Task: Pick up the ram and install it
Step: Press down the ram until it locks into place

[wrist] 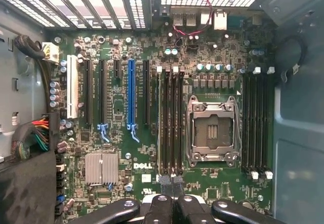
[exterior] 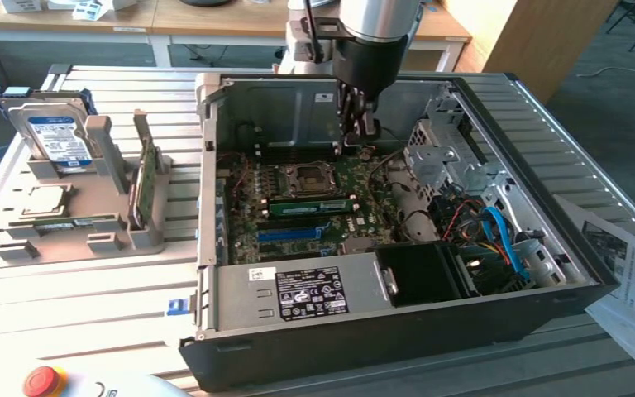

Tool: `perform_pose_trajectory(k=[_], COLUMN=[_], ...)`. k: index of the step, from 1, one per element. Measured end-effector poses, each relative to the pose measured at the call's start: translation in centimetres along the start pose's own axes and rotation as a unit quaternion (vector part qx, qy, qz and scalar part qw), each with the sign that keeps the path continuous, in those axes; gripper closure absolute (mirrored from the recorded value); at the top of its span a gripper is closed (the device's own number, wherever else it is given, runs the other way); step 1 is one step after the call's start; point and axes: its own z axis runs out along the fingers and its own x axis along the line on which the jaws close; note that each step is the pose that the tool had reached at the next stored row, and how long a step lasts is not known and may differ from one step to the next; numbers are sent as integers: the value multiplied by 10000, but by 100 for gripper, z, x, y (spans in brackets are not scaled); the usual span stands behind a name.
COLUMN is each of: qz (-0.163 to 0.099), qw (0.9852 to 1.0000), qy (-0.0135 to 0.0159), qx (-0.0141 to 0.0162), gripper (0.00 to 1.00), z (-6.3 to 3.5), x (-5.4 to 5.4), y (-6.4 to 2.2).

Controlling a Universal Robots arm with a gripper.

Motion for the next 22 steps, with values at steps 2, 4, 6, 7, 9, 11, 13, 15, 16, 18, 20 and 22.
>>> perform_pose_trajectory(k=[2,4,6,7,9,11,13,15,16,18,20,22], qz=[0,0,0,0,0,0,0,0,0,0,0,0], qw=[10000,10000,10000,10000,10000,10000,10000,10000,10000,10000,10000,10000], qy=[0,0,0,-1,0,0,0,0,0,0,0,0], qx=[0,0,0,0,0,0,0,0,0,0,0,0], gripper=[90,90,90,90,90,90,90,90,90,90,90,90], z=[19,40,65,78,104,129,155,178,191,215,242,270], x=[0,1,1,2,3,3,4,4,5,5,6,7], y=[0,1,1,2,2,3,4,4,5,6,7,8])
